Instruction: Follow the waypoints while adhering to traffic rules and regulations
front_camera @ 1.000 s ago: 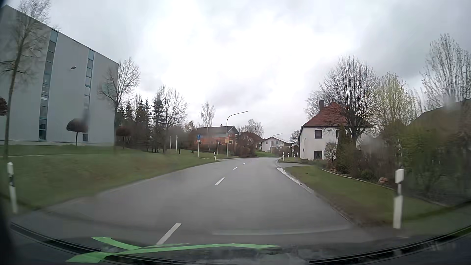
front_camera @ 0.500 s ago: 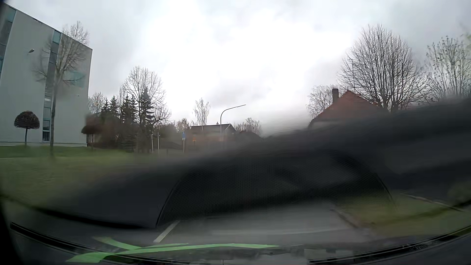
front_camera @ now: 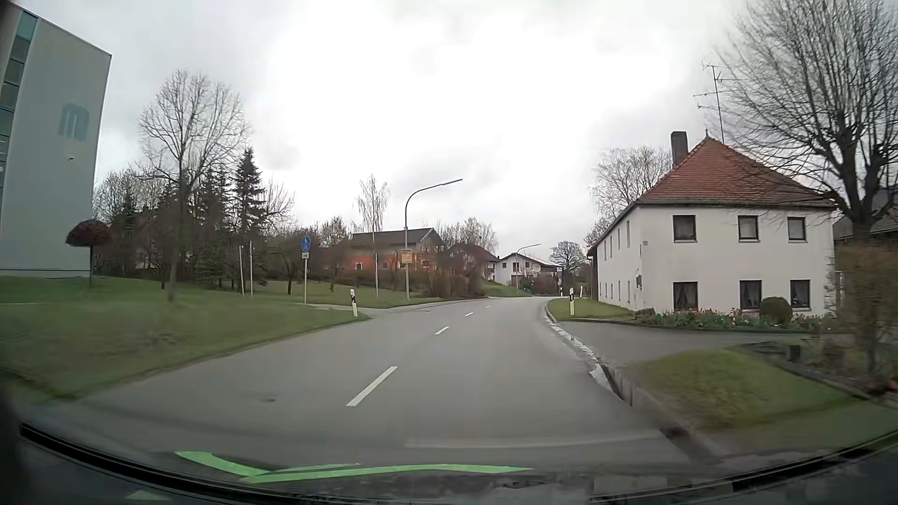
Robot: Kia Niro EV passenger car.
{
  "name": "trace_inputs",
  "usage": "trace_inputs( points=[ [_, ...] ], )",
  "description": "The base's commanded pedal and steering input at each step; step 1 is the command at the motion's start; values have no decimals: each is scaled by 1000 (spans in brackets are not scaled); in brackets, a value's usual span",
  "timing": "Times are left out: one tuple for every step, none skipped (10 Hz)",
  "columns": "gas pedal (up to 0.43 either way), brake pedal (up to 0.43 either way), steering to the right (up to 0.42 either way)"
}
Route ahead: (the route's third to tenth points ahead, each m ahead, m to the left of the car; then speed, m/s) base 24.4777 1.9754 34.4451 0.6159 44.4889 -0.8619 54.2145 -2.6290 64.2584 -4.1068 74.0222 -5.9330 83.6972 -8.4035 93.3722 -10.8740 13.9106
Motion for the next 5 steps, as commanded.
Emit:
trace_inputs(
  points=[
    [20,0,8],
    [28,0,13],
    [47,0,15],
    [67,0,15],
    [79,0,14]
  ],
)
